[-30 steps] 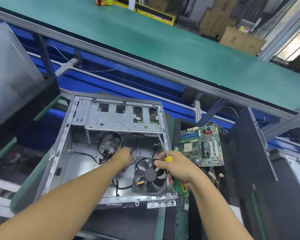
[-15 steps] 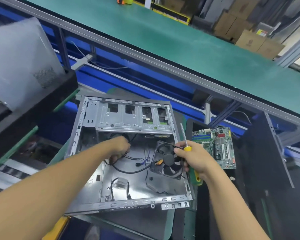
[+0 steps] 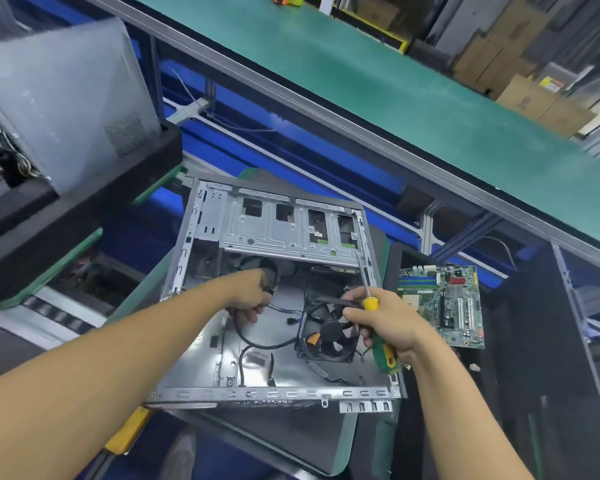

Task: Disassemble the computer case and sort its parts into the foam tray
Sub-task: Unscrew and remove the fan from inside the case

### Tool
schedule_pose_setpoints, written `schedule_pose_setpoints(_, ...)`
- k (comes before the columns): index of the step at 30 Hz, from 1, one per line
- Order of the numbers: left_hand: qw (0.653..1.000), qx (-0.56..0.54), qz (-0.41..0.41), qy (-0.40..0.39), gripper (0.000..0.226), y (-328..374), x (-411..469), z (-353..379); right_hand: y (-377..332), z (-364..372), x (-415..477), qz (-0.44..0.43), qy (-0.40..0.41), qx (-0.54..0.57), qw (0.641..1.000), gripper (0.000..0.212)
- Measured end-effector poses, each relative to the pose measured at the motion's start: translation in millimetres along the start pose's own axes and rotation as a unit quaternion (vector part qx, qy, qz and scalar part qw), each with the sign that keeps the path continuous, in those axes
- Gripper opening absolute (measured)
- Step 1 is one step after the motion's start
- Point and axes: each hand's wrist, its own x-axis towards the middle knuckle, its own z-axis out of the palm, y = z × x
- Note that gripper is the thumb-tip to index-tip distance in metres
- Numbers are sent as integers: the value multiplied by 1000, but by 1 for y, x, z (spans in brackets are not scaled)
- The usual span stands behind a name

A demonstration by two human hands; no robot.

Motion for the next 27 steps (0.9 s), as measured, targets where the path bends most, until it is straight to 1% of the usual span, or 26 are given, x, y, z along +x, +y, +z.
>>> schedule_pose_setpoints(3, 995, 83, 52, 11, 51, 5, -7, -3, -1, 2, -4, -43, -34, -26, 998, 29)
schedule_pose_setpoints(4, 994, 88, 70, 12, 60, 6, -10, -3, -1, 2, -5, -51, -43, -34, 997, 31)
schedule_pose_setpoints(6, 993, 69, 100, 3, 66, 11, -17, -3, 0, 3, -6, -71, -66, -48, 994, 32)
schedule_pose_setpoints(7, 991, 72, 111, -4, 62, 15, -21, -3, 1, 3, -7, -88, -82, -53, 991, 32)
schedule_pose_setpoints(9, 987, 95, 129, -26, 42, 19, -25, -4, 4, 1, -7, -124, -107, -52, 985, 33)
schedule_pose_setpoints(10, 986, 92, 131, -43, 30, 21, -26, -5, 6, 0, -7, -135, -115, -43, 983, 33)
schedule_pose_setpoints(11, 987, 77, 129, -59, 24, 22, -27, -5, 7, 0, -7, -143, -121, -28, 982, 33)
schedule_pose_setpoints(13, 987, 85, 122, -61, 27, 26, -28, -8, 10, -1, -8, -161, -125, 3, 979, 31)
schedule_pose_setpoints(15, 977, 177, 118, -23, 37, 29, -29, -12, 11, -1, -10, -178, -110, 22, 978, 26)
schedule_pose_setpoints(17, 957, 266, 118, 16, 45, 33, -30, -13, 11, -2, -11, -181, -98, 43, 978, 25)
schedule_pose_setpoints(19, 937, 327, 122, 28, 48, 38, -32, -13, 11, -3, -13, -184, -96, 52, 977, 27)
schedule_pose_setpoints(20, 929, 345, 130, 21, 46, 40, -32, -13, 10, -4, -13, -186, -95, 52, 977, 29)
schedule_pose_setpoints(22, 923, 352, 154, -8, 38, 44, -34, -15, 9, -5, -13, -188, -92, 48, 977, 33)
schedule_pose_setpoints(24, 925, 339, 173, -22, 33, 44, -35, -19, 8, -5, -14, -184, -91, 42, 978, 33)
schedule_pose_setpoints(27, 937, 309, 161, -3, 33, 36, -29, -24, 6, -5, -13, -164, -80, 23, 983, 32)
